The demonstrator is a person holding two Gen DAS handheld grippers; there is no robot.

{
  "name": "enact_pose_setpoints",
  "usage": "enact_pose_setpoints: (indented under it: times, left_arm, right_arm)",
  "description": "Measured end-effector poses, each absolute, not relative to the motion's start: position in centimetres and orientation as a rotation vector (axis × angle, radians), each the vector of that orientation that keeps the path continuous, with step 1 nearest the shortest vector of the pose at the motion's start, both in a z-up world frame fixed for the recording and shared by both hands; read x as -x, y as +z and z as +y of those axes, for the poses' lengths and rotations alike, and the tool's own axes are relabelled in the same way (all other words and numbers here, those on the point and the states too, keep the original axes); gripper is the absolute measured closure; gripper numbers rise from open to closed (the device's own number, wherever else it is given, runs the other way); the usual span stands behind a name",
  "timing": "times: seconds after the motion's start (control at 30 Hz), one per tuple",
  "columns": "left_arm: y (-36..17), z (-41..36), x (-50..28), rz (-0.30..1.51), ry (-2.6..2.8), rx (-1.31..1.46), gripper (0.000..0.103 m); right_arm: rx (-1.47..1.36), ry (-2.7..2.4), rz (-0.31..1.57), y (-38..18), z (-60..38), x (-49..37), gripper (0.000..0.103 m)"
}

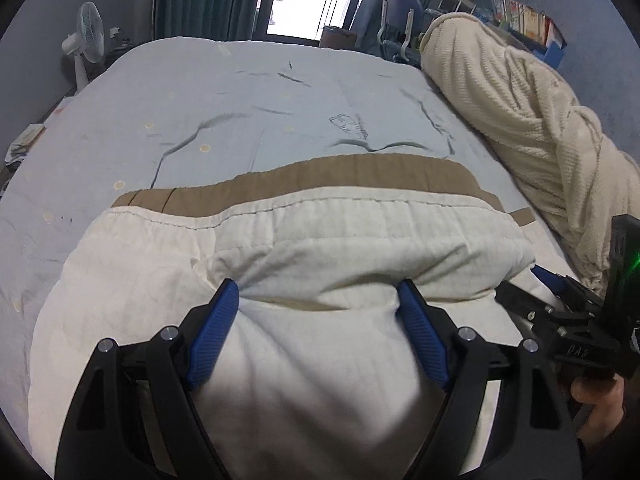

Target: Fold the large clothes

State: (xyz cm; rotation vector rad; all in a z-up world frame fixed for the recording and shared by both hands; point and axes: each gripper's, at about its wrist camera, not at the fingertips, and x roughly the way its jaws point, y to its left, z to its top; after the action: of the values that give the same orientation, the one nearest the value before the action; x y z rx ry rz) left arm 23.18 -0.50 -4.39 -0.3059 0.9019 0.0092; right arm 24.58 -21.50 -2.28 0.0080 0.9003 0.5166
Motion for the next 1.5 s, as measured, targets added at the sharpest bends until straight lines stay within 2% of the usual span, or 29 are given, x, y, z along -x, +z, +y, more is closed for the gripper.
enact_pose_setpoints:
  times: [0.3,0.4,0.87,1.13,1.5]
  left_arm:
    - [-2.7,0.2,-17.7,0.848,-0.04,0.299,0.025]
    - [-2.2,-0.2,-15.8,0.843,-0.018,0.263,0.021]
    - [1.7,-3.7,-5.0,0.783,0.04,0.166,0.015]
    - [3.2,-5.4,-1.6,0.71,0.032,0.174,0.009]
    - [2.9,-7.6,1.4,0.701,0.031,0.18,0.008]
  right_arm:
    - [-0.064,0.491,0.85,-1.2,-24.7,-21.6,0.007]
    - [-0.032,0.475,0.832,-0.8,-25.4,-19.9,0.007]
    - [-0.023,0.455,0.805,0.5,-30.2,-13.6,0.007]
    - [-0.029,0.472,0.754,2.0,-31.4,-9.8,0.007]
    - [-0.041,0.484,0.764,1.7,-32.8,-4.6,0.007]
